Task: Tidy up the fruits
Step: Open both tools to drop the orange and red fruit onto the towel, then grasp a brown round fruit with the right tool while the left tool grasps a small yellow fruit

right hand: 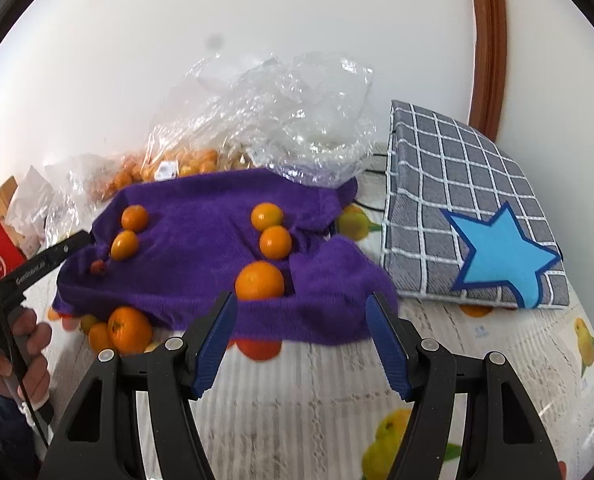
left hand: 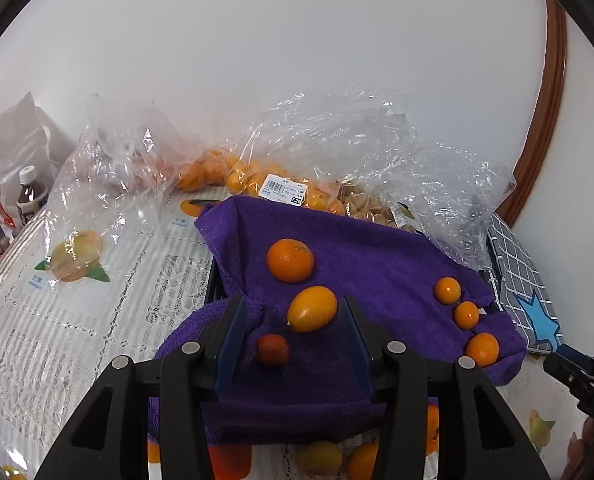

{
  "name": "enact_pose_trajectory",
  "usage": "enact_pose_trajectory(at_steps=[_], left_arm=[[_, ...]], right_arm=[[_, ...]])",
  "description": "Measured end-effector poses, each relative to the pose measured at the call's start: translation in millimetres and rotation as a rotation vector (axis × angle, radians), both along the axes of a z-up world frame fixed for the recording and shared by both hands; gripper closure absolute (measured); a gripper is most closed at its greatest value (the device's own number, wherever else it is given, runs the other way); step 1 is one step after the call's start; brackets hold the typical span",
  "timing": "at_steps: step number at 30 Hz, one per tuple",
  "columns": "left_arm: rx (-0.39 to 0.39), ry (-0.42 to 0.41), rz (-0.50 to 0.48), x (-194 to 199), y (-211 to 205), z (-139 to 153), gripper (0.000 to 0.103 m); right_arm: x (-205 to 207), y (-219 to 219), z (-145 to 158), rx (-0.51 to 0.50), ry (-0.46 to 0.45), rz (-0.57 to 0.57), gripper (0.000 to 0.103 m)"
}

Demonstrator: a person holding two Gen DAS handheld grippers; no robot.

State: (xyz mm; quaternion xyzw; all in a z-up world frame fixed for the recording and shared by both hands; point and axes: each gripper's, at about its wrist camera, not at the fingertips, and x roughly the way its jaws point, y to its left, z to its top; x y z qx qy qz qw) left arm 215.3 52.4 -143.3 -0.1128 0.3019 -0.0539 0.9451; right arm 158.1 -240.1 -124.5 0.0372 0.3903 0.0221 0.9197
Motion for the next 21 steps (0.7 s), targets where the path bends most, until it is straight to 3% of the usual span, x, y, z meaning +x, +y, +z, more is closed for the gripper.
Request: enact_pose_trajectory(at_steps=[10,18,21], left_arm=[[-0.017,-0.018,0.011,-24,4,-2,0.058],[-0.030,0.022,0.045,-54,27,-8,0.053],[-0.061,0.040,0.050,-63,37,-11,0.052]], right_arm=[[-33,-5,3,0.027,-0.005,0.054,0.038],[-30,15,-14,0.063,0.032,0.099,0.055],[-29,28,-24,0.097,0.043,0.142,0.055]])
